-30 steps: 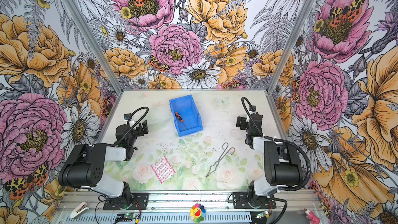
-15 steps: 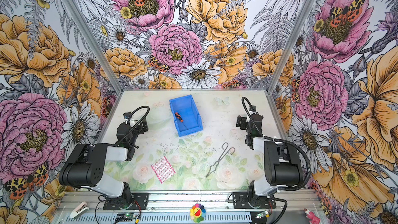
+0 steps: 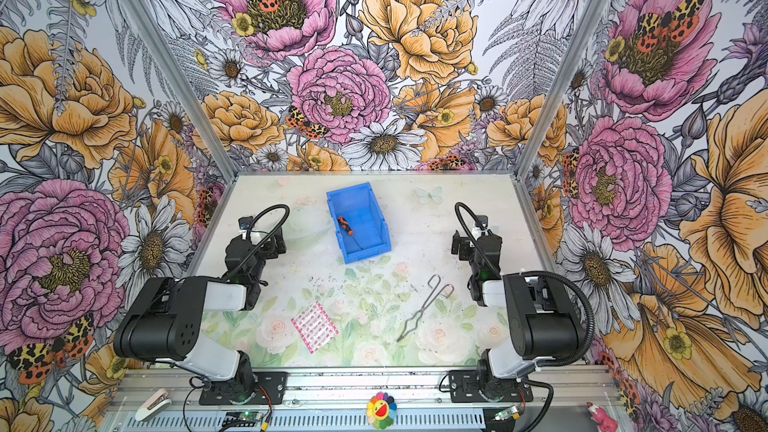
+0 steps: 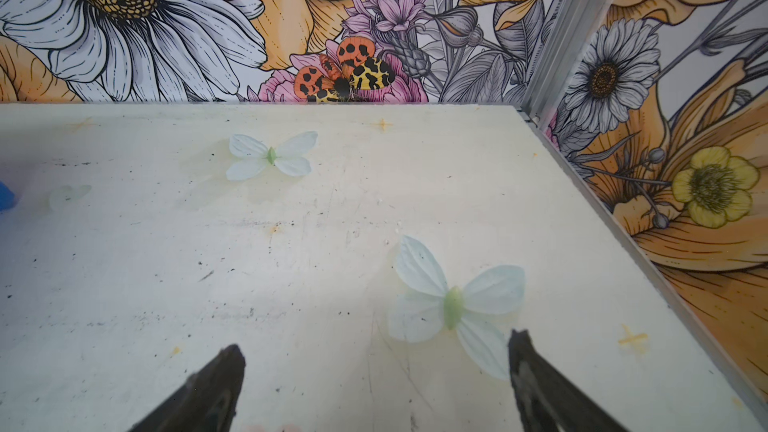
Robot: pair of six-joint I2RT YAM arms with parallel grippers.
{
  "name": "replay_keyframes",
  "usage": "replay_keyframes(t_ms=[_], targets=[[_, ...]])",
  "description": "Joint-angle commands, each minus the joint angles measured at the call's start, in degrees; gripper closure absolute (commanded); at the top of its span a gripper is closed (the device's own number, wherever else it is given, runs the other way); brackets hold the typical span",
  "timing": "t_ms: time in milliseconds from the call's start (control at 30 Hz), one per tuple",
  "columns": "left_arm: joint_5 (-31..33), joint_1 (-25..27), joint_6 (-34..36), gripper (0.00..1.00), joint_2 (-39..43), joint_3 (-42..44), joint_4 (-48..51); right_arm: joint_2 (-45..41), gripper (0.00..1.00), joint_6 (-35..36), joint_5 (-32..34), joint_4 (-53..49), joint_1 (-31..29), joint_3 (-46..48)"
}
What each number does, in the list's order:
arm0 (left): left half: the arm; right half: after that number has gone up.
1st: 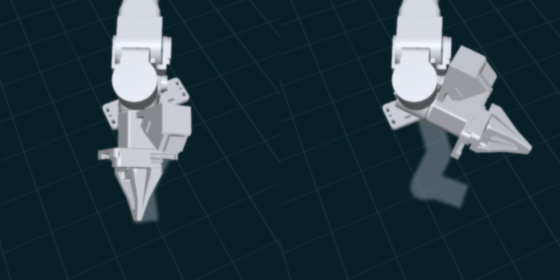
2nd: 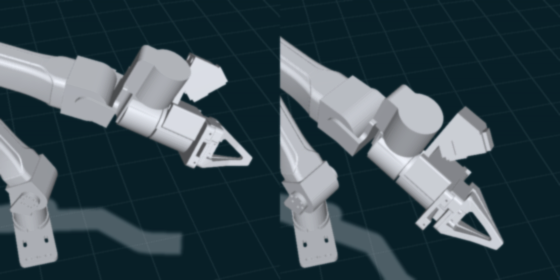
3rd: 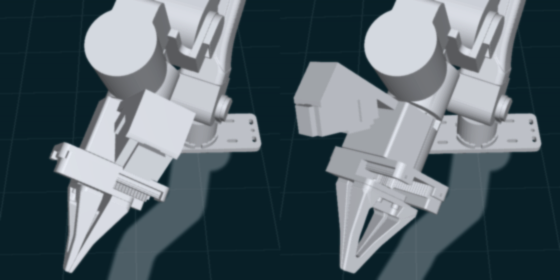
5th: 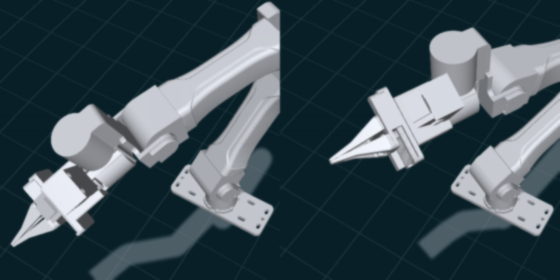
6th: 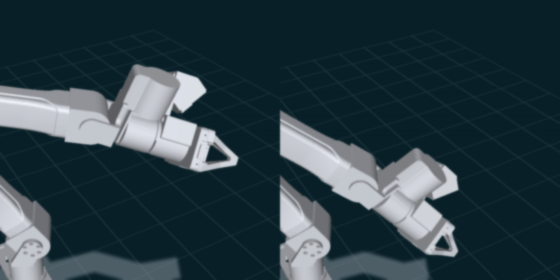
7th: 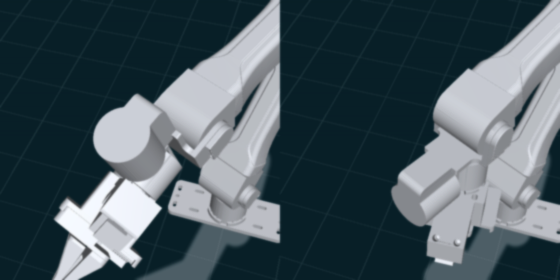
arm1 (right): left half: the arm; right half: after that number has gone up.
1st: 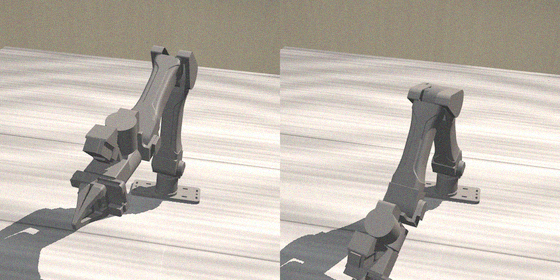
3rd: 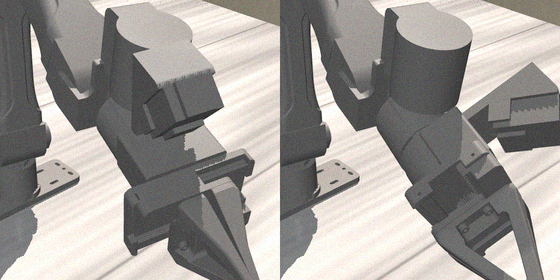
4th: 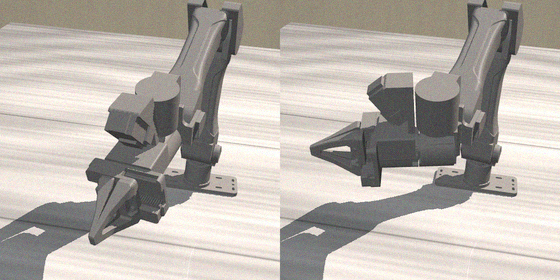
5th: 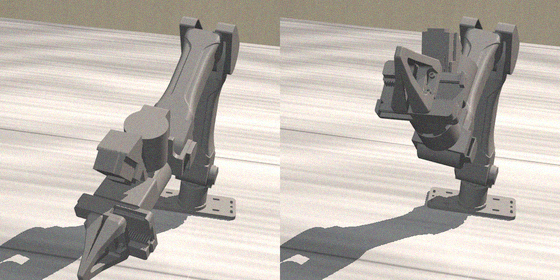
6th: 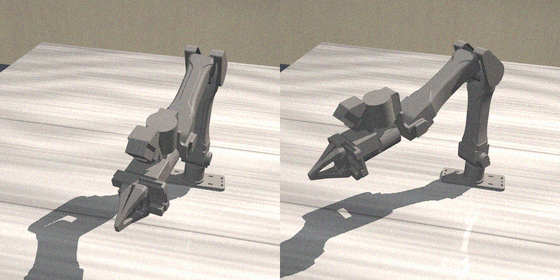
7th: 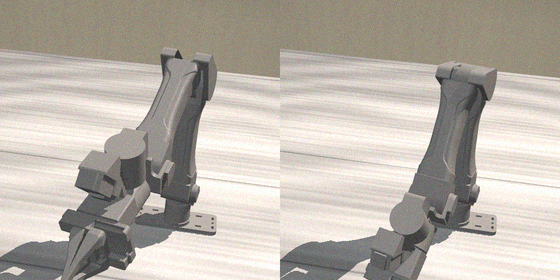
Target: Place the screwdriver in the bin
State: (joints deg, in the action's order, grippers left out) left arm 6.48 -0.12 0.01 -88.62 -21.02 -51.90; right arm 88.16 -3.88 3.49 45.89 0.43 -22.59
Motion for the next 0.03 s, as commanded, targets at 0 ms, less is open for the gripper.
replay_keyframes(t_ms=[0], targets=[[0.8,0.4,0.7,0.01,-0.2,-0.7,-1.5,0.0,0.0,0.5,1.1,2.5,0.0,-0.4]])
